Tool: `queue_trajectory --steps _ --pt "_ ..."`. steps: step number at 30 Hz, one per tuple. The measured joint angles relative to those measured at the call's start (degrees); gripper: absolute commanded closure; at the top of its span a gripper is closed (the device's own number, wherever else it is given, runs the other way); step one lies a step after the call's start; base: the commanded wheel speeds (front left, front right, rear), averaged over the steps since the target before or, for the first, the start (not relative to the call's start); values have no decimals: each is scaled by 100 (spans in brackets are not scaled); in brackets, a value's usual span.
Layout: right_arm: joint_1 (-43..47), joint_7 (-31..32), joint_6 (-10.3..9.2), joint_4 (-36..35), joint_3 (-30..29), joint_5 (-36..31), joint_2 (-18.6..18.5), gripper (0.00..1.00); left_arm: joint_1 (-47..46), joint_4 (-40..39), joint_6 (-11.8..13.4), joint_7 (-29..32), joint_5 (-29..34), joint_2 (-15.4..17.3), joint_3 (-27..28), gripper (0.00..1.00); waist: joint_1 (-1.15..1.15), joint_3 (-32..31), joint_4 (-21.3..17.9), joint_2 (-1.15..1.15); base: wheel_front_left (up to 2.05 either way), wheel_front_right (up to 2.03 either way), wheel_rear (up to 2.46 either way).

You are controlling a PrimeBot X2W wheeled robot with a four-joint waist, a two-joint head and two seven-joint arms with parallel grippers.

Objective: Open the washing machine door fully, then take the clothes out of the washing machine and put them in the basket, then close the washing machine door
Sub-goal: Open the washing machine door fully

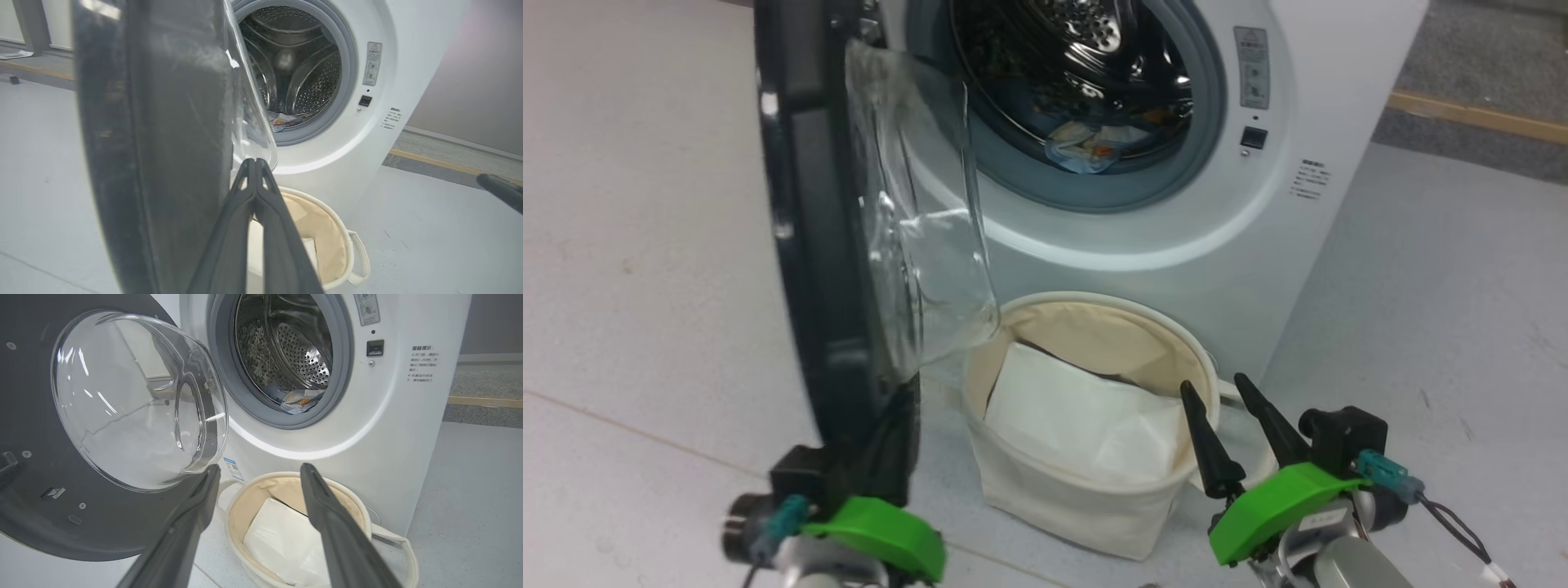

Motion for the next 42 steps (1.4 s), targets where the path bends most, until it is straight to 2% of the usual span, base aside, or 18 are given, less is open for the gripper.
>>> queue_trajectory --steps 7,13,15,20,22,26,33,39,40,41,42 --pt "2 0 0 7 33 2 42 0 31 282 53 -101 -216 446 564 100 0 -103 140 0 0 0 0" --pt "2 1 0 59 31 26 44 0 -98 799 -235 -432 -480 712 876 100 0 -129 57 0 0 0 0" --pt "2 1 0 79 30 26 44 0 -219 1059 -260 -487 -543 749 965 100 0 -146 13 0 0 0 0" --pt "2 29 0 107 34 30 44 0 -517 1746 -219 -601 -758 851 1365 100 0 -173 -101 0 0 0 0" --pt "2 35 0 111 34 36 44 0 -691 2156 -115 -639 -853 931 1615 100 0 -177 -152 0 0 0 0" --pt "2 47 0 129 44 37 45 0 -817 2459 -92 -704 -937 1059 1849 100 0 -173 -198 0 0 0 0" --pt "2 47 0 137 47 78 55 0 -828 2223 -234 -746 -861 987 1829 100 0 -131 -227 0 0 0 0" --pt "-1 47 0 133 94 78 68 0 -553 1084 -404 -753 -800 688 1870 100 0 -81 -339 0 0 0 0" --pt "-1 46 0 132 94 78 68 0 -454 939 -404 -753 -783 643 1866 85 0 -69 -356 0 0 0 0" --pt "-1 46 0 130 94 78 68 0 -344 802 -397 -755 -776 614 1852 0 0 -56 -370 0 0 0 0" --pt "-2 46 0 130 97 78 69 0 -253 730 -393 -755 -717 614 1815 0 0 -49 -386 0 0 0 0"
